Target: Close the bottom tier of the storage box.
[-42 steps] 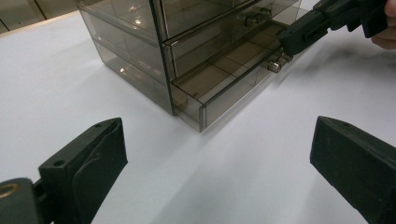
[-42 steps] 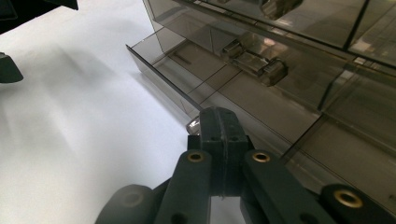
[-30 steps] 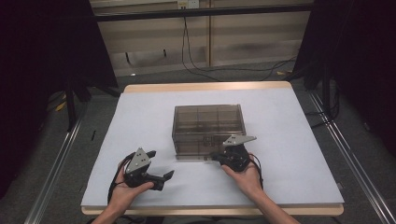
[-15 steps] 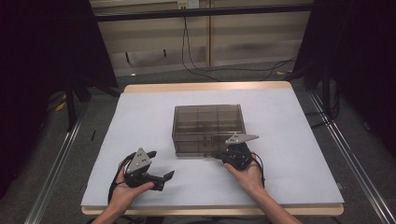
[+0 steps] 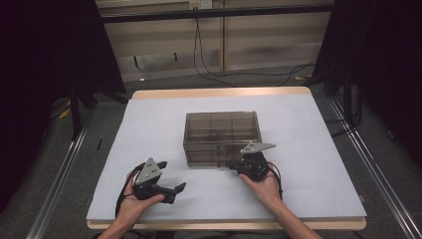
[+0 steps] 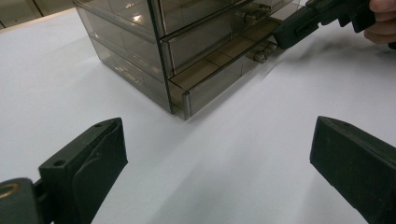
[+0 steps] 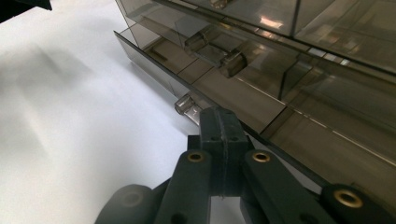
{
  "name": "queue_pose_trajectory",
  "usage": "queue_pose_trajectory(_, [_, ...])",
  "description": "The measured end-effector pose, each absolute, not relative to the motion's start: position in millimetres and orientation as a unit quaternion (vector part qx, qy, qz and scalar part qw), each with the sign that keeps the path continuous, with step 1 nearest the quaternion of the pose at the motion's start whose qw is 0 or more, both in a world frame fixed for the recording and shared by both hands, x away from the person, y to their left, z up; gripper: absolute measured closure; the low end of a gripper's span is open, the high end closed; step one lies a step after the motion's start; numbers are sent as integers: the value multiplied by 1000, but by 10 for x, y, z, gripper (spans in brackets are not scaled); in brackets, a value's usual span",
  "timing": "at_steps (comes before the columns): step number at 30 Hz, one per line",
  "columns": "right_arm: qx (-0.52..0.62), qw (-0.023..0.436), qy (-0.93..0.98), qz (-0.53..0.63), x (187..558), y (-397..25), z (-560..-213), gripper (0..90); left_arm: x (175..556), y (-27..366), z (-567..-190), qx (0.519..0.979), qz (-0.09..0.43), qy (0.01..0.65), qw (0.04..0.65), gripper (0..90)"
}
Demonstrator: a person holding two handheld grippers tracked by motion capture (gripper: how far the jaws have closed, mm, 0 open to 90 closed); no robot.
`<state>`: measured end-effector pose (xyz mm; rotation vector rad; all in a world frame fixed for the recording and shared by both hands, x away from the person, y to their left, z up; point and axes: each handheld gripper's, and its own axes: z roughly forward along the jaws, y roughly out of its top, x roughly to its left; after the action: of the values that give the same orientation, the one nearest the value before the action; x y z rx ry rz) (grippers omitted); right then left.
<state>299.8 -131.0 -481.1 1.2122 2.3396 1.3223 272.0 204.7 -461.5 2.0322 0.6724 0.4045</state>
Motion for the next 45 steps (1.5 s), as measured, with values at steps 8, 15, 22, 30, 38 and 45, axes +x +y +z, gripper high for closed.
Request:
queue_pose_trajectory(8, [409, 98, 790, 446, 3029, -1300, -4789, 900, 2721, 2043, -4612, 822, 163, 276, 471, 37])
queue_pose_trajectory(15, [407, 98, 793, 443, 3049, -1295, -4776, 900, 2724, 2066, -4603, 823, 167, 275, 468, 37])
queue_pose_trajectory(22, [403, 99, 791, 449, 3054, -1303, -4779, 900, 2716, 2057, -4603, 825, 167, 273, 465, 37])
queue_pose_trajectory(30, [400, 99, 794, 446, 3059, -1309, -4793, 900, 2716, 2057, -4606, 825, 165, 274, 465, 37])
queue_pose_trajectory(38, [404, 100, 793, 445, 3079, -1313, -4799, 900, 2717, 2052, -4611, 824, 162, 275, 468, 37])
queue_pose_trajectory(45, [407, 104, 792, 444, 3105, -1321, -4806, 900, 2720, 2050, -4611, 826, 166, 273, 464, 37])
